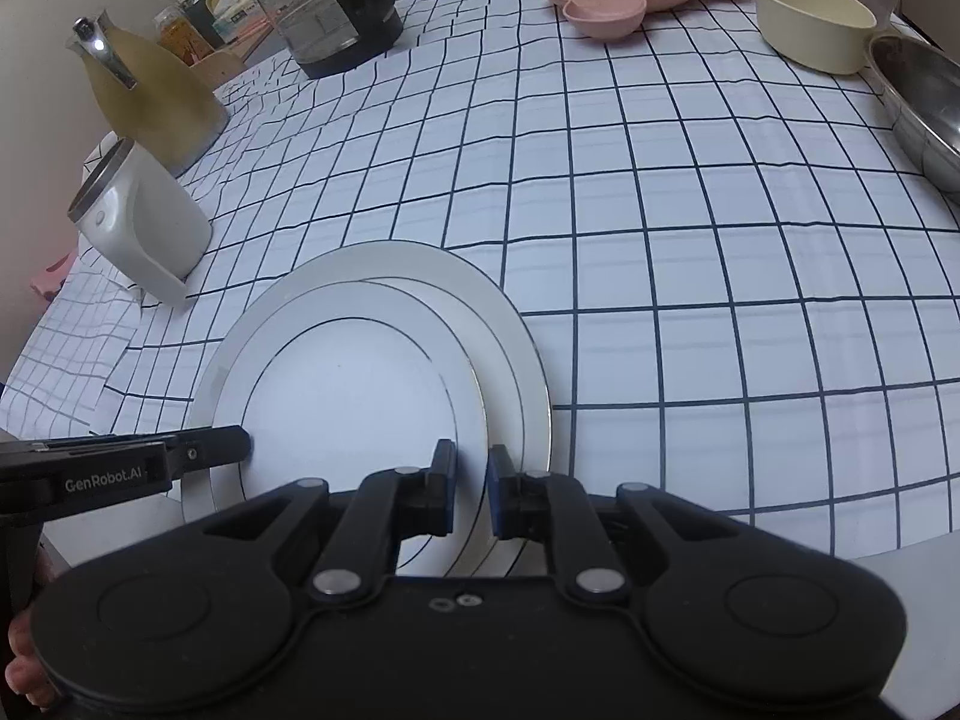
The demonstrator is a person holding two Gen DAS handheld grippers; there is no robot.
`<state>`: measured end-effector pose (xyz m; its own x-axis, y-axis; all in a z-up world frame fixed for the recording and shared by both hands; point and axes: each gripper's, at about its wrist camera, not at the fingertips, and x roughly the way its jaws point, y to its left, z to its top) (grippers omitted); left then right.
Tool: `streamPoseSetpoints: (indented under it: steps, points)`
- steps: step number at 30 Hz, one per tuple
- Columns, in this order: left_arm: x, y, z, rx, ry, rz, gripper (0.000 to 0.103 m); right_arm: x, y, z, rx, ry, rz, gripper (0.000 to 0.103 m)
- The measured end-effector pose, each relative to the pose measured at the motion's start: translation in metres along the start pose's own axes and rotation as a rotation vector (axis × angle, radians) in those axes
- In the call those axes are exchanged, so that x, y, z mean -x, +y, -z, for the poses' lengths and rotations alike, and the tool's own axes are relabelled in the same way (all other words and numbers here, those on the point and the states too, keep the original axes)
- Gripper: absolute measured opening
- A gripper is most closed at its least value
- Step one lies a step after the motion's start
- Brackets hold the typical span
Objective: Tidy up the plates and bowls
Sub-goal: 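Lower the small white plate onto the large white plate and release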
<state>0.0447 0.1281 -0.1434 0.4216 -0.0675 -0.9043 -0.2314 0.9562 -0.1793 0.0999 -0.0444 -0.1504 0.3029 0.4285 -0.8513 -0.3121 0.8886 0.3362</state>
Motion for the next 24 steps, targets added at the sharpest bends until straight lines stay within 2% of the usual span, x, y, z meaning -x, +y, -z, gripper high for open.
streamPoseSetpoints:
  steps: [20, 24]
  points:
    - [0.004, 0.007, -0.007, -0.018, -0.003, 0.005, 0.015, -0.007, -0.001, -0.007, 0.007, -0.003, 0.017, 0.008]
    - [0.012, 0.005, -0.006, -0.027, -0.024, 0.005, 0.015, -0.004, 0.001, -0.007, 0.027, -0.010, 0.031, 0.012]
